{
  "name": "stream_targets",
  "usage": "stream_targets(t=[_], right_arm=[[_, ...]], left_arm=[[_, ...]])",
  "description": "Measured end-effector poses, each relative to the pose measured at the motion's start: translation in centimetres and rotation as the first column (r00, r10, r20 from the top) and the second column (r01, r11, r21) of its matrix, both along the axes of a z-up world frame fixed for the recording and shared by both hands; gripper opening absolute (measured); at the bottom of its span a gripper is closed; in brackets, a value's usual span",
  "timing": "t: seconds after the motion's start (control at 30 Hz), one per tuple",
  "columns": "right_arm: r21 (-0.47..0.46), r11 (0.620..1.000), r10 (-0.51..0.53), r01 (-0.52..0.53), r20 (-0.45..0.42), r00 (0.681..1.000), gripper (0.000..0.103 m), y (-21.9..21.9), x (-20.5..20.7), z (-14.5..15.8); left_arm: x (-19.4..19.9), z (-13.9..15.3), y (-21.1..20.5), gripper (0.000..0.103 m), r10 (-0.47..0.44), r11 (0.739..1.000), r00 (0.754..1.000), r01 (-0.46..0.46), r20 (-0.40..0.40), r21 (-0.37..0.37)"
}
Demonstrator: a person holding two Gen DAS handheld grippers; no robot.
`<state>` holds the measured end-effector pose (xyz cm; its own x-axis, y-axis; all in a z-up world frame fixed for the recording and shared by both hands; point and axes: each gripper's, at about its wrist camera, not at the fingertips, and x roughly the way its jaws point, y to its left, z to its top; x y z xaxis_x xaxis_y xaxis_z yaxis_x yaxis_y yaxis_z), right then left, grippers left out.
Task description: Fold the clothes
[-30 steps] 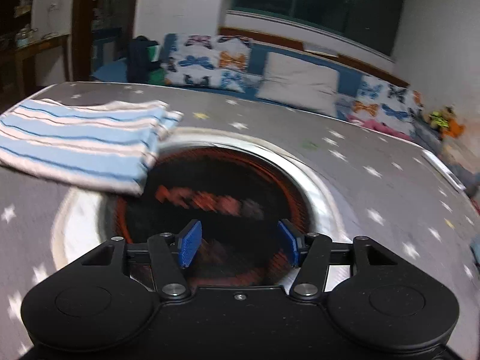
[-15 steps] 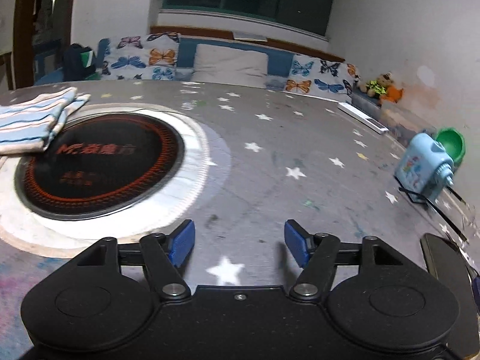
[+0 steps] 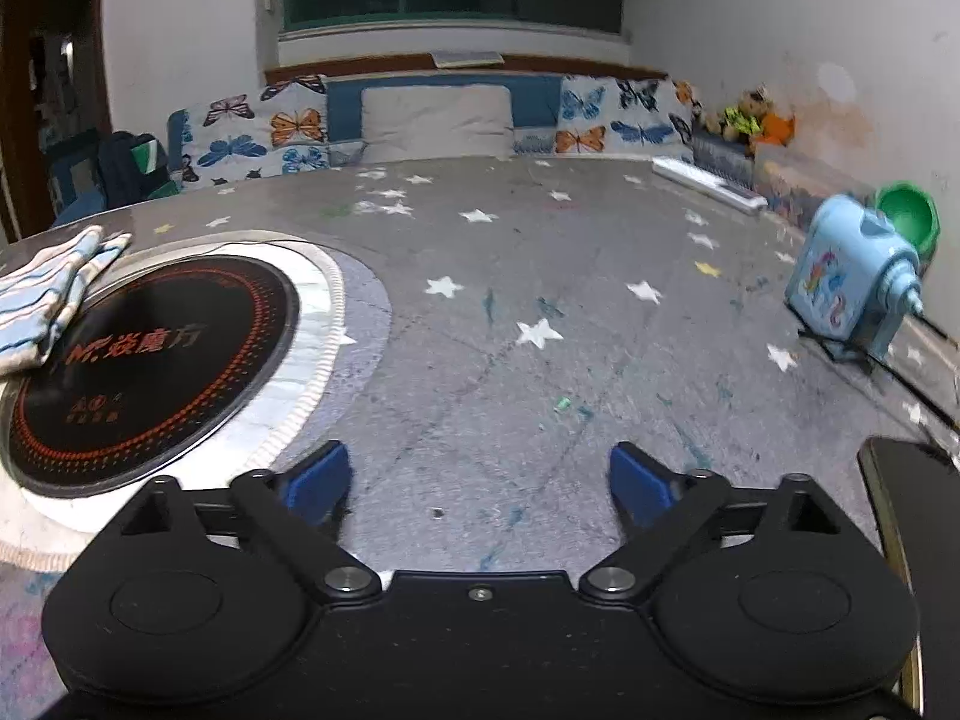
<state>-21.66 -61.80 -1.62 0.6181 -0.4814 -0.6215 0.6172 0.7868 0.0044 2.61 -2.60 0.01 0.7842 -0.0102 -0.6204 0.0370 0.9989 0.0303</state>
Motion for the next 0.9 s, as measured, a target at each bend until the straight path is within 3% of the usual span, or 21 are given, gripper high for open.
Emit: stream_targets(t=[0.13,0.9], right_arm=[[0.010,1.000,0.004,-0.004,0.001,1.000,0.103,-0.05,-0.02,-0.14],[0.026,1.000,0.008,-0.008,0.009,1.000,0.103,-0.17,-0.10,-0.17]], left_arm=[[-0.04,-0.27,0.53,0.103,0.001,1.000,1.000,-0.001,0.002,-0.002],[-0.30,-0.22,0.35,0.103,0.001,1.000,1.000,-0.001,0.002,-0.012]])
